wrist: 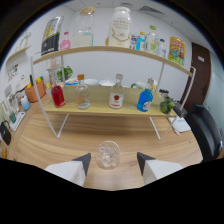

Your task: Make me a cup of Mount Fuji.

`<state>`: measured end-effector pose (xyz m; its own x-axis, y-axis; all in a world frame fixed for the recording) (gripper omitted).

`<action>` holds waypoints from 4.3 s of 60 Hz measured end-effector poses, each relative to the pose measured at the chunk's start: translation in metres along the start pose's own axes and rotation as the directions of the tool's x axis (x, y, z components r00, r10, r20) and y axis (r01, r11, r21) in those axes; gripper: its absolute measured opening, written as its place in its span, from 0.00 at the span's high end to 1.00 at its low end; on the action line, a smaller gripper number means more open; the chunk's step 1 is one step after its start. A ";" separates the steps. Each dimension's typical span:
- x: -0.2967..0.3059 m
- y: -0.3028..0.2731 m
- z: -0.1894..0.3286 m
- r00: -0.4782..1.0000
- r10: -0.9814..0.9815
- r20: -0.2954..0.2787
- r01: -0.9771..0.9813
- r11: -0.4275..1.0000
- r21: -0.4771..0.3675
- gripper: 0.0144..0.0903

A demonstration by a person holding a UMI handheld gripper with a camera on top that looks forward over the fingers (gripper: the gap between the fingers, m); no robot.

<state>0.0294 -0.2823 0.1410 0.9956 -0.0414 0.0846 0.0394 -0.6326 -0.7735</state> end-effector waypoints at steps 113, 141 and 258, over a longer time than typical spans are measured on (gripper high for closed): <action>-0.100 -0.028 0.046 0.951 0.207 0.229 -0.266 0.926 0.268 0.73; -0.102 -0.024 0.060 0.171 0.852 0.495 -0.920 0.319 -0.229 0.73; -0.245 0.049 0.113 0.984 0.044 0.173 -0.054 0.997 0.053 0.71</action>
<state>-0.2031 -0.2154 0.0111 0.9961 0.0654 -0.0599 -0.0101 -0.5873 -0.8093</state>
